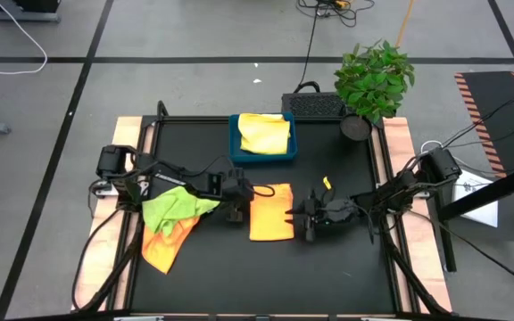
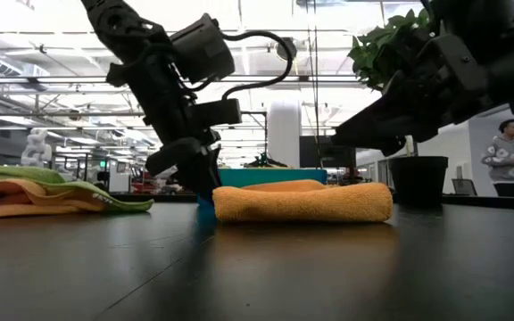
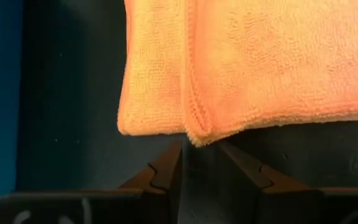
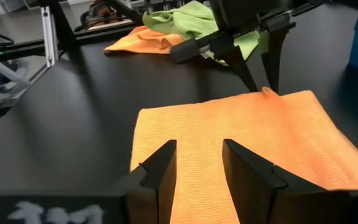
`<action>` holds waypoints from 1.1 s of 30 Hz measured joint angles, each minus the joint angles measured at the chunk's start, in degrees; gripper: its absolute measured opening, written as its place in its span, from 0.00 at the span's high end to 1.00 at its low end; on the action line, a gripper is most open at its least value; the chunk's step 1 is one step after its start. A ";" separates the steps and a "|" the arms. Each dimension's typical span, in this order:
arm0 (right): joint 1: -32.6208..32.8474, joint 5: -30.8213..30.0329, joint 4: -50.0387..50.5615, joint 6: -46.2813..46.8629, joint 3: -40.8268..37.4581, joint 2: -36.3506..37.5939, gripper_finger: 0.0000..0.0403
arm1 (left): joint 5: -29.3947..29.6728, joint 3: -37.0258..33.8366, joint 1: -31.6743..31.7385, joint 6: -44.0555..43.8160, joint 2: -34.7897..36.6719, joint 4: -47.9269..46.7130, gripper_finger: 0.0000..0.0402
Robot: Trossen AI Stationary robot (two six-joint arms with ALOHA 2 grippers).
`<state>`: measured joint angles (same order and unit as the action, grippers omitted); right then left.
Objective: Fold microfiber towels
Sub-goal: Stack the right orange microfiber cloth on top of the yellow microfiber cloth in the blue bin
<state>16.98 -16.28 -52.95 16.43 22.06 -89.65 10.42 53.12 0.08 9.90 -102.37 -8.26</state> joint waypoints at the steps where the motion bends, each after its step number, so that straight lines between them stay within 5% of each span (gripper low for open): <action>1: 0.07 0.01 0.01 0.00 0.00 0.00 0.69 | 0.02 -0.33 0.02 0.10 0.00 0.50 0.76; 25: 0.39 -1.61 0.04 0.90 0.00 0.00 0.69 | 0.45 -0.67 -0.96 3.60 0.13 4.22 0.77; 33: 0.39 -1.63 0.08 0.63 0.00 -0.02 0.69 | 3.79 0.71 -2.10 7.17 0.13 3.97 0.97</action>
<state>17.37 -17.91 -52.87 17.06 22.06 -89.67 14.21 53.83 -2.03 17.07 -102.24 -4.29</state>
